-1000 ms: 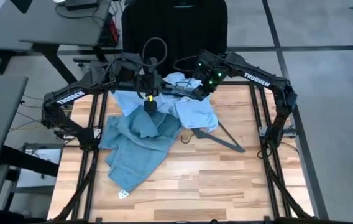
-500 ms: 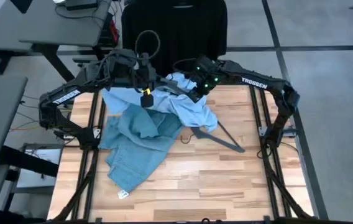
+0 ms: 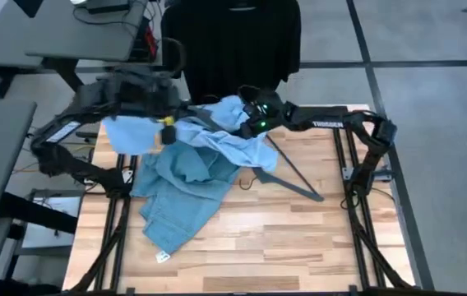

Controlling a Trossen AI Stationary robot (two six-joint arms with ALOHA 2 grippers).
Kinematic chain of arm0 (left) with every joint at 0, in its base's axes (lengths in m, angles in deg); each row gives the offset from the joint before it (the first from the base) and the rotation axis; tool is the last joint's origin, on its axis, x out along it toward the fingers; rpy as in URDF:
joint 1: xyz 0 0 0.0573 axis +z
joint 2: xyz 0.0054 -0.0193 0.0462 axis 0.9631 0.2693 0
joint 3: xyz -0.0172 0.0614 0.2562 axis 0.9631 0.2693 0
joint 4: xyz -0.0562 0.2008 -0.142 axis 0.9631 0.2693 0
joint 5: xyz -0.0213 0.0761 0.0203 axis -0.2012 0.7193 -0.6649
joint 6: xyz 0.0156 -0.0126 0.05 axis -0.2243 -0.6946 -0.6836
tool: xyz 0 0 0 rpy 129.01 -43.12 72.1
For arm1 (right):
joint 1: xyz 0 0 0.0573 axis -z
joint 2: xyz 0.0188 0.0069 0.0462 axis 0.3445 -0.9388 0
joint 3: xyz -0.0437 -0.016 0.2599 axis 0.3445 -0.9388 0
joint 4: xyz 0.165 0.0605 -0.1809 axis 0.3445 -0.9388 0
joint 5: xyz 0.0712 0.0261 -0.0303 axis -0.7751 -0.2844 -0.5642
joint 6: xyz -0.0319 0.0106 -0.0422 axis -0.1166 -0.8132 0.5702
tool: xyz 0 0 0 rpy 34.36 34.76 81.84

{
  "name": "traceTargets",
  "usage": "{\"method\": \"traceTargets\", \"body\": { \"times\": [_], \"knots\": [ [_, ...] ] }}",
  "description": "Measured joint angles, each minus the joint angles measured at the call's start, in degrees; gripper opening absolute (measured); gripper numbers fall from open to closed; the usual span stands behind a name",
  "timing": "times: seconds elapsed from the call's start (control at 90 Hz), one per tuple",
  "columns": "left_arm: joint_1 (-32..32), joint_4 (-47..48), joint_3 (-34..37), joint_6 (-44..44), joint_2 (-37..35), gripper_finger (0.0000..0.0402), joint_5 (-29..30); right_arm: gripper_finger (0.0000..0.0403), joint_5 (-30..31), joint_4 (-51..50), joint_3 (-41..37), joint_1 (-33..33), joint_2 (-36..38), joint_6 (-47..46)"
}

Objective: Hang clothes
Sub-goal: Unhang the blue shirt from the rack

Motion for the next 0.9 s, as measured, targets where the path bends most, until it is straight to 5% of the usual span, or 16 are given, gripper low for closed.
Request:
{"method": "traceTargets", "body": {
  "times": [0.256,0.711,0.767,0.833,0.9],
  "knots": [
    [0.90,-1.66,0.02,1.29,1.59,0.0027,-2.08,0.0000,2.17,23.03,-9.23,-2.49,-0.52,-12.56],
    [1.09,-14.36,-0.26,0.31,1.33,0.0029,-1.47,0.0000,6.77,48.38,-10.14,-6.02,-1.03,-8.51],
    [1.11,-23.10,-0.04,-1.05,0.99,0.0023,0.14,0.0000,6.25,50.76,-9.96,-5.83,-0.89,-8.93],
    [1.26,-56.71,-0.33,-1.09,1.60,0.0002,2.09,0.0000,5.37,52.19,-9.82,-6.01,-0.80,-9.40],
    [1.20,-58.80,-0.40,-0.67,-0.57,0.0006,1.24,0.0000,5.16,51.90,-9.84,-6.68,-0.80,-8.88]
  ]
}}
